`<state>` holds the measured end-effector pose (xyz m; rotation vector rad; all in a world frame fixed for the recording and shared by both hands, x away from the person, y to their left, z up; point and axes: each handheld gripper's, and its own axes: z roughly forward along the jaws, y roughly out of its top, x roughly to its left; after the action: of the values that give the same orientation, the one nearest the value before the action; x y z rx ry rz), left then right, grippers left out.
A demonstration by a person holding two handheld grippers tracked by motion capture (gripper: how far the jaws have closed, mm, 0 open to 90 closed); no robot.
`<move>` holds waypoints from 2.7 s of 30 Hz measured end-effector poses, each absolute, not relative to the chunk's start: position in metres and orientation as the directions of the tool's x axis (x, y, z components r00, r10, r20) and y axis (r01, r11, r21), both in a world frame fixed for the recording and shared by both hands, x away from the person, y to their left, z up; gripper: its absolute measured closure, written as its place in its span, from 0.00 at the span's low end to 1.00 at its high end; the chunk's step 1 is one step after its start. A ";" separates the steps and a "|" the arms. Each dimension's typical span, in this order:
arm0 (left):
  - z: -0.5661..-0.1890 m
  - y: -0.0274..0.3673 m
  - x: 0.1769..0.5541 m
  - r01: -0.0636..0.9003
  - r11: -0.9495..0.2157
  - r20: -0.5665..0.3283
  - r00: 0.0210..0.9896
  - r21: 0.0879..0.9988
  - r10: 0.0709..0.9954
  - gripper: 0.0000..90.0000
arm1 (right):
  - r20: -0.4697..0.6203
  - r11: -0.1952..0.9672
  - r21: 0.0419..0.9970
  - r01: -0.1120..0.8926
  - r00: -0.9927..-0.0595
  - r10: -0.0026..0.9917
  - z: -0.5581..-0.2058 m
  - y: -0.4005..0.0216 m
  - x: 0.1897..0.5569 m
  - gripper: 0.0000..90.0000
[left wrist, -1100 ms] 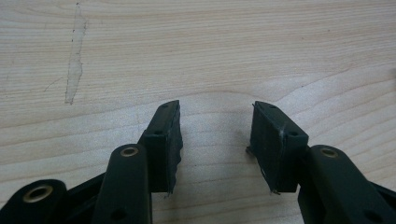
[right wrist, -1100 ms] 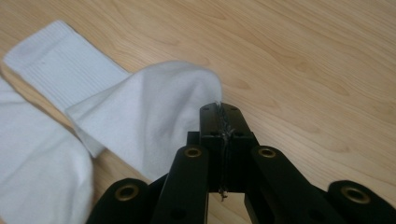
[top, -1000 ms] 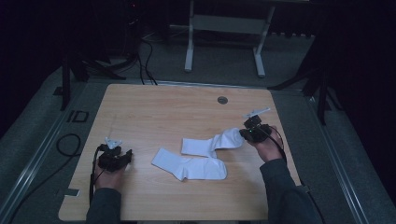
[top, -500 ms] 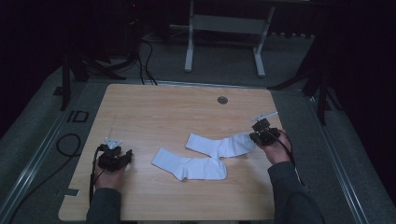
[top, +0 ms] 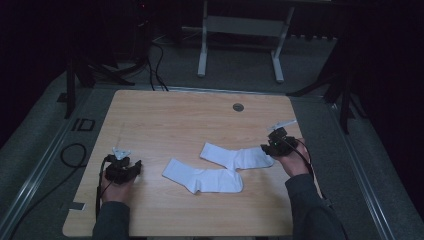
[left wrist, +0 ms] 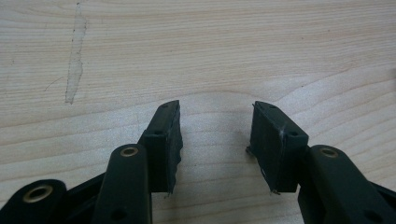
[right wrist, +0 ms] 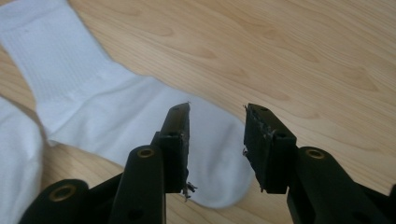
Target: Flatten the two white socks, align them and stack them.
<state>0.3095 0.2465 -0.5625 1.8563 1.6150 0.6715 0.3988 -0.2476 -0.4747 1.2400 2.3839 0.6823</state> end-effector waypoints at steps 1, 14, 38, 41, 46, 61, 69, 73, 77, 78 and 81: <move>-0.563 0.246 0.310 0.697 -0.096 -0.002 0.139 0.711 0.990 0.59 | -0.096 0.505 0.570 0.648 -0.558 0.824 -0.476 -0.244 0.399 0.66; -0.562 0.247 0.310 0.697 -0.097 -0.003 0.141 0.711 0.990 0.59 | -0.063 0.573 0.566 0.592 -0.662 0.747 -0.493 -0.198 0.405 0.64; -0.563 0.246 0.310 0.696 -0.097 -0.003 0.141 0.711 0.990 0.59 | -0.085 0.696 0.538 0.476 -0.790 0.607 -0.516 -0.139 0.414 0.67; -0.563 0.246 0.310 0.696 -0.097 -0.003 0.141 0.711 0.990 0.59 | -0.076 0.709 0.537 0.457 -0.811 0.580 -0.520 -0.132 0.414 0.69; -0.562 0.246 0.310 0.697 -0.097 -0.003 0.141 0.710 0.990 0.59 | -0.079 0.734 0.529 0.427 -0.836 0.543 -0.528 -0.119 0.416 0.71; -0.563 0.246 0.310 0.697 -0.098 -0.003 0.142 0.711 0.990 0.58 | -0.017 0.699 0.537 0.472 -0.823 0.568 -0.541 -0.120 0.429 0.65; -0.563 0.246 0.310 0.696 -0.099 -0.003 0.143 0.711 0.990 0.58 | -0.030 0.678 0.527 0.513 -0.786 0.617 -0.540 -0.125 0.428 0.92; -0.562 0.246 0.310 0.696 -0.099 -0.003 0.144 0.711 0.990 0.58 | 0.034 0.632 0.533 0.563 -0.760 0.649 -0.540 -0.136 0.428 0.93; -0.563 0.246 0.310 0.696 -0.099 -0.003 0.143 0.711 0.990 0.58 | 0.021 0.615 0.540 0.574 -0.740 0.672 -0.533 -0.152 0.424 0.93; -0.563 0.246 0.310 0.696 -0.099 -0.003 0.143 0.711 0.990 0.58 | 0.021 0.611 0.547 0.572 -0.739 0.673 -0.529 -0.155 0.421 0.93; -0.563 0.246 0.310 0.696 -0.098 -0.003 0.142 0.712 0.990 0.58 | 0.010 0.598 0.578 0.555 -0.737 0.675 -0.513 -0.167 0.413 0.93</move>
<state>0.3100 0.2462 -0.5626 1.8574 1.6109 0.6706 0.4125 -0.1669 -0.5129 1.0214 2.6153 0.8377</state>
